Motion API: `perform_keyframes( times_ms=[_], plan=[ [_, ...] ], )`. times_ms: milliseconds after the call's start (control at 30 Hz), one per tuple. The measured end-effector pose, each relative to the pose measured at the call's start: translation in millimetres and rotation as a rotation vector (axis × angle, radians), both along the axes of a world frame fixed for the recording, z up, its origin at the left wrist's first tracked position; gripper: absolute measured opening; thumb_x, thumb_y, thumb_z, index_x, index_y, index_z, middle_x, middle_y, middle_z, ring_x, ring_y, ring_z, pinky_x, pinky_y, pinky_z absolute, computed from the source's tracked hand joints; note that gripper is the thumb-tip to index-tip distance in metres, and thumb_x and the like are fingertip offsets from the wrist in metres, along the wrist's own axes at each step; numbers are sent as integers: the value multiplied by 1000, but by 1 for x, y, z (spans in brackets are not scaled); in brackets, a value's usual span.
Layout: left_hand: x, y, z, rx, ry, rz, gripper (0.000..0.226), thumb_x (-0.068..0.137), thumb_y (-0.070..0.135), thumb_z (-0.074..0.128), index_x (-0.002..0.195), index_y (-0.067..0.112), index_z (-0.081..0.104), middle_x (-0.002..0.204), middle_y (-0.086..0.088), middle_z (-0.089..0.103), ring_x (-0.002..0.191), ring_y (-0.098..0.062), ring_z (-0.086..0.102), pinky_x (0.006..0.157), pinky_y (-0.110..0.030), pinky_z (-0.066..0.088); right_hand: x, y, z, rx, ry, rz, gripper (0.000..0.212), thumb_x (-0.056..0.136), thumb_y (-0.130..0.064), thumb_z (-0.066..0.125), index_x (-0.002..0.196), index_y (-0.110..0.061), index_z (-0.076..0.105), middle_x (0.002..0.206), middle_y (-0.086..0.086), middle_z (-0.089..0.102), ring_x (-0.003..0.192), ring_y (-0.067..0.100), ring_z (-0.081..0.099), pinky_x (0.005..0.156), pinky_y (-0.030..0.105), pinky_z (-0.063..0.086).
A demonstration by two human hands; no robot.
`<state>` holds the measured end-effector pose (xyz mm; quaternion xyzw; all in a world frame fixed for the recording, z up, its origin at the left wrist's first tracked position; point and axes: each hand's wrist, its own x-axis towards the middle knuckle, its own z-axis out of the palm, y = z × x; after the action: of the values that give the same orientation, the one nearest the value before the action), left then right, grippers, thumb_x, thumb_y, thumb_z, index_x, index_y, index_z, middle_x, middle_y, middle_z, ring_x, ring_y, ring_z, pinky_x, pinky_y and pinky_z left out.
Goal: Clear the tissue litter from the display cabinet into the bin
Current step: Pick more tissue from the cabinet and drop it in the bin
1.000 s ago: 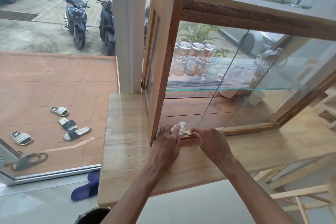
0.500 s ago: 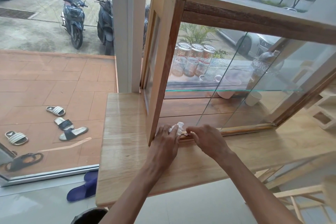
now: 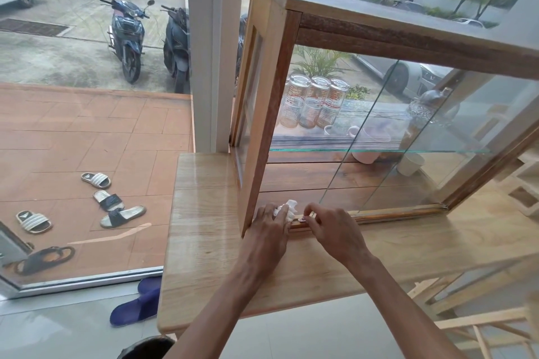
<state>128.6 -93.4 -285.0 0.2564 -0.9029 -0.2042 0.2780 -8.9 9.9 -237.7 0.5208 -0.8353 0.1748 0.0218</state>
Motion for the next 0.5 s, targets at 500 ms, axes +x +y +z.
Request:
perform_keyframes(
  times_ms=[500],
  plan=[
    [7,5,11,-53,91,88,34,83,14,76,116,18,68,97,-3,63,89,-23,64,68,-33,56,17,11,-6,-190,-59,-26,3,93,-28,63,91,-28,60,70,-9,68,63,14,63,57,32,51]
  ],
)
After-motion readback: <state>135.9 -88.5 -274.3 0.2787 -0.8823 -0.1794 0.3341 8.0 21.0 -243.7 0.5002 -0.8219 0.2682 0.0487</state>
